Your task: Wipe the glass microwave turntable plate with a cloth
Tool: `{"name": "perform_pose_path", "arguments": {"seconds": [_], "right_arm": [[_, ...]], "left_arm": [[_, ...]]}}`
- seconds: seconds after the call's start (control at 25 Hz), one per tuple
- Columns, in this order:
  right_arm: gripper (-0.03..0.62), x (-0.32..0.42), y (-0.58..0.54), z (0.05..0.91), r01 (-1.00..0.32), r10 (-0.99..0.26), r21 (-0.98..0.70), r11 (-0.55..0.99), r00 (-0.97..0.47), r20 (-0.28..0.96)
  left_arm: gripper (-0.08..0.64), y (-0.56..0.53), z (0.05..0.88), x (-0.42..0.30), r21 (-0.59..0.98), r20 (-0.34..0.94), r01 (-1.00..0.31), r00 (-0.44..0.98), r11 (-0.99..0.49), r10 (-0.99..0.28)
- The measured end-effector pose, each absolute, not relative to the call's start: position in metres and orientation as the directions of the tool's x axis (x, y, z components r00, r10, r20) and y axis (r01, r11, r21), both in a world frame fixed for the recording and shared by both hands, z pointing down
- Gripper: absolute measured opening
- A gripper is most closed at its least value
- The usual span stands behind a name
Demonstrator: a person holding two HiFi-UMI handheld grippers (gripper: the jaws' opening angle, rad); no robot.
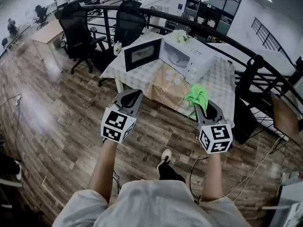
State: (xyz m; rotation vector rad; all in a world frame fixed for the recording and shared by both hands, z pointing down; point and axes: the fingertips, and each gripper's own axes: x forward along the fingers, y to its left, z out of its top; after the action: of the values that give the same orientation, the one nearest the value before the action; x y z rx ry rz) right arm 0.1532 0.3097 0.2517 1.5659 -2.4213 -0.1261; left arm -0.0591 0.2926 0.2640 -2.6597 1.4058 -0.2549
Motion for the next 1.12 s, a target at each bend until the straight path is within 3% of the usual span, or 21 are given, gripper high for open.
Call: {"name": "perform_pose_path", "arguments": {"seconds": [0.48,0.8,1.12], "right_arm": [[0.100,0.184,0.127,0.266,-0.878,-0.890,0.158,0.453,-0.433,0.145],[0.103,0.205,-0.020,0.287,-0.858,-0.854,0.091,0.505,-0.482,0.197],[0.106,0.194,-0.098,0.321,-0.830,-0.807,0.037,0.556,-0.528,0.263]], "left_arm": [[0.018,0.112,0.276,-0.028,-0.179,0.113,-0.823,0.528,-0.540,-0.842],[0.018,-0.034,0.285,0.012,-0.148,0.146,-0.827,0.525,-0.543,-0.839],[0.018,-0.115,0.315,0.022,-0.118,0.217,-0.833,0.510,-0.541,-0.832]]}}
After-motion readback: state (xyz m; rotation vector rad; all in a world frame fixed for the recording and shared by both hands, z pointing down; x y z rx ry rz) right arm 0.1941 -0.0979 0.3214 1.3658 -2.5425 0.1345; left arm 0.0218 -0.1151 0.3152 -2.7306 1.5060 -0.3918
